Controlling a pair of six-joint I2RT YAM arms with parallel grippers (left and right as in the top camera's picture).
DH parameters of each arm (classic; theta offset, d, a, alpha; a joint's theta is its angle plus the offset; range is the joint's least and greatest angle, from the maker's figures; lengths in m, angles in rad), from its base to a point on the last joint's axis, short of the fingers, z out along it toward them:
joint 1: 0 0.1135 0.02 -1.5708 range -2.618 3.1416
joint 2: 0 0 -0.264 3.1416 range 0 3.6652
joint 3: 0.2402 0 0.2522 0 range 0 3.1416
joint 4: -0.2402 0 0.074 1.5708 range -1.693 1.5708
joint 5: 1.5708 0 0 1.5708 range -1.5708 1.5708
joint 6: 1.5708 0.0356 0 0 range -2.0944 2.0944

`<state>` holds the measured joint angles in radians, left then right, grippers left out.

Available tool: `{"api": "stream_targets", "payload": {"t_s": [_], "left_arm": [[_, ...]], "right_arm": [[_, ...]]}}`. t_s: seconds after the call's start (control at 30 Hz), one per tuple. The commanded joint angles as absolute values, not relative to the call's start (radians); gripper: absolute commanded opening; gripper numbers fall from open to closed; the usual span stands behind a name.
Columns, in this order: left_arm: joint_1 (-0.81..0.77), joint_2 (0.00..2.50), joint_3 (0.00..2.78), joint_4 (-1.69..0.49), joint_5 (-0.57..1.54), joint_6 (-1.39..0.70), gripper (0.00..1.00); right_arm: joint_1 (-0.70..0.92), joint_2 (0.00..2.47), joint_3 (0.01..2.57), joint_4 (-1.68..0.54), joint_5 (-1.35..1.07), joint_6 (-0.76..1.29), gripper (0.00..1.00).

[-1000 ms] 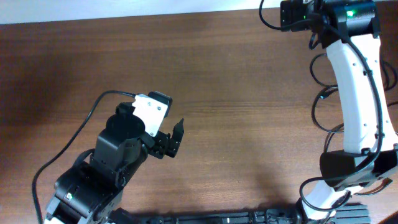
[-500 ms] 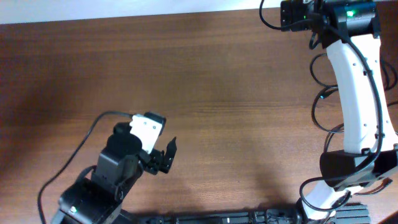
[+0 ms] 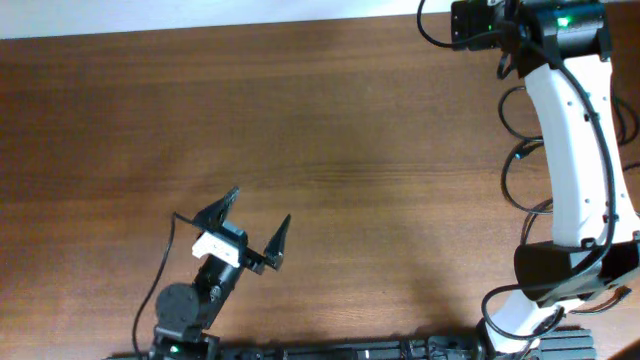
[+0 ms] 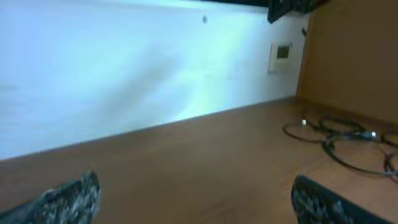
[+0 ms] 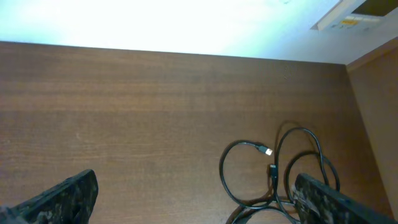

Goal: Untangle cables

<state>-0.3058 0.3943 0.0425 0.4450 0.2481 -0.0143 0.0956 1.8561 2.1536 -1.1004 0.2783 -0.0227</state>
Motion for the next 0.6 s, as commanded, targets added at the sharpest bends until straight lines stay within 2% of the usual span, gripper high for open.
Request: {"api": "stream_targets", "payload": {"t_s": [0.0, 0.23, 0.57], "left_arm": [[-0.293, 0.382, 0.009, 0.486, 0.216, -0.003, 0.99], [-0.208, 0.302, 0.009, 0.404, 0.194, -0.003, 0.99], [-0.085, 0.057, 0.009, 0.12, 0.194, -0.007, 0.99]], "right_arm": [[0.104, 1.859, 2.164, -1.102, 0.296, -0.019, 0.99], [0.104, 1.859, 2.164, -1.102, 0.296, -0.019, 0.99], [0.104, 1.859, 2.164, -1.102, 0.296, -0.019, 0.99]]}}
